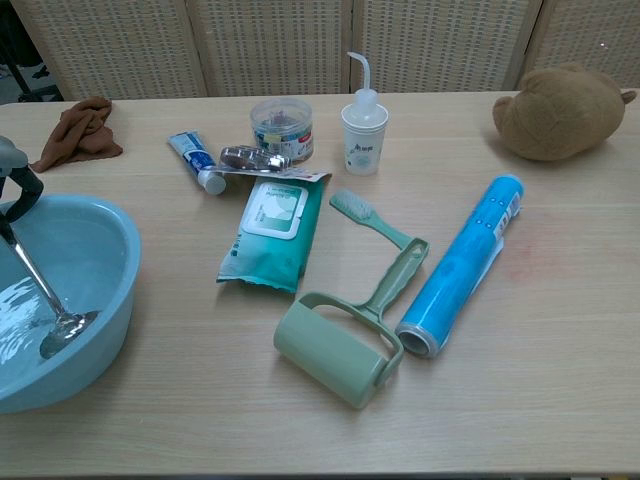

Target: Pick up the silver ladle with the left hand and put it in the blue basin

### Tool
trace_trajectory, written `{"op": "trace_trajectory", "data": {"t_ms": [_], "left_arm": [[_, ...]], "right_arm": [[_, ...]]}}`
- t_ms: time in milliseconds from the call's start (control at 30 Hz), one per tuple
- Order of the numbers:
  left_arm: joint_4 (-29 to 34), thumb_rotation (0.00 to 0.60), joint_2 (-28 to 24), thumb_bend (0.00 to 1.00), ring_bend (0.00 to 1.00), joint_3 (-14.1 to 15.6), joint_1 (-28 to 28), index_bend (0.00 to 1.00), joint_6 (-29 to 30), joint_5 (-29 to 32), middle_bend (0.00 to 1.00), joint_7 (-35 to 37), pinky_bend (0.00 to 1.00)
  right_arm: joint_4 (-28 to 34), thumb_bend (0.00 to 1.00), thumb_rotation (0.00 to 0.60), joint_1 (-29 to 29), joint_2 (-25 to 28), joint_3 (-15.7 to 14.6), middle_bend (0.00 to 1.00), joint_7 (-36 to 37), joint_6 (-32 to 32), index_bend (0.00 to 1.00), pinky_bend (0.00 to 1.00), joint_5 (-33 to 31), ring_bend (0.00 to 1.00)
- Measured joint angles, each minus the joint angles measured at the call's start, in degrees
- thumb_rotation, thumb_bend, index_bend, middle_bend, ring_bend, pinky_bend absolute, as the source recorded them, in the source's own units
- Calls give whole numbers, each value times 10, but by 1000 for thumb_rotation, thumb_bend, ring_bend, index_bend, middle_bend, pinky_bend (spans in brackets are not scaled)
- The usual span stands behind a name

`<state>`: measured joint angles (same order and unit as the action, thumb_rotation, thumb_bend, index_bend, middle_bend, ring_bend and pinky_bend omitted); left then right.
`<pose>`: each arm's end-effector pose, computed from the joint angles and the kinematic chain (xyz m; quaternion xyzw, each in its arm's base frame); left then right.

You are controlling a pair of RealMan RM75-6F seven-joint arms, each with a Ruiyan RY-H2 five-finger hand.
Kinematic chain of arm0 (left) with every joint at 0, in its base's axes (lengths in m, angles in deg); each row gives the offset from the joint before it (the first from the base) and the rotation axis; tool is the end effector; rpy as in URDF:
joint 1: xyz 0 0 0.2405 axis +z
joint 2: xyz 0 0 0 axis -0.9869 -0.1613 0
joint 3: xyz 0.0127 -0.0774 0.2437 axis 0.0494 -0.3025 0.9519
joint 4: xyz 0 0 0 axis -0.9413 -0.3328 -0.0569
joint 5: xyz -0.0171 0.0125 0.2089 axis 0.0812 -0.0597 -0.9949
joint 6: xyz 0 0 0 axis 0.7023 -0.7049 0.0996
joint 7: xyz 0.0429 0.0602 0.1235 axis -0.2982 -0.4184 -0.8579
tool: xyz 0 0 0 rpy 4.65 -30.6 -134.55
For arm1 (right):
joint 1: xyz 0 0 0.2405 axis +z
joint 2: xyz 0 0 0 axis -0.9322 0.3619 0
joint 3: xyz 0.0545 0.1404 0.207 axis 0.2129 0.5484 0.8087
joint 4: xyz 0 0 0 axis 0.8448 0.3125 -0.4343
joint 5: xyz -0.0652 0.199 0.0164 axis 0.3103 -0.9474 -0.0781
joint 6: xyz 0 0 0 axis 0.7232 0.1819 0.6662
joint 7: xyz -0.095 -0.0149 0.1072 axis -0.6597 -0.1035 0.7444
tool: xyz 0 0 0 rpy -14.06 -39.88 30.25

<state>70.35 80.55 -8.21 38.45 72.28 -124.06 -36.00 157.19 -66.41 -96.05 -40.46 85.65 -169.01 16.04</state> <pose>-0.2543 0.3224 0.0852 -0.8546 -0.2335 -0.0636 0.4595 -0.2983 -0.1810 0.1923 0.5171 -0.4138 0.4639 0.5883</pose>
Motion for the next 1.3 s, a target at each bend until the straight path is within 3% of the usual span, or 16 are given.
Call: {"op": "trace_trajectory", "data": {"t_ms": [267,567,767,1300], "left_arm": [[-1,600,5,672,749,-4,-3,876,20,-11,925,29,747],[10,600,-38,671,749,-6,32,877,69,-123,925,161,747],[17,600,-81,671,749,2,59,877,107,-183,925,212,747],[70,600,-167,669,749,9,83,877,134,-217,925,172,747]], "right_arm": [[1,0,600,0,-1,2,0,-3,0,0,0,-2,0],[0,0,600,1,-5,-2,0,-11,2,0,0,3,0],[5,0,600,0,-9,-6,0,-22,-2,0,0,12,0],[13,0,600,-1,-8,-10,0,-24,-9,0,0,23,0]]}}
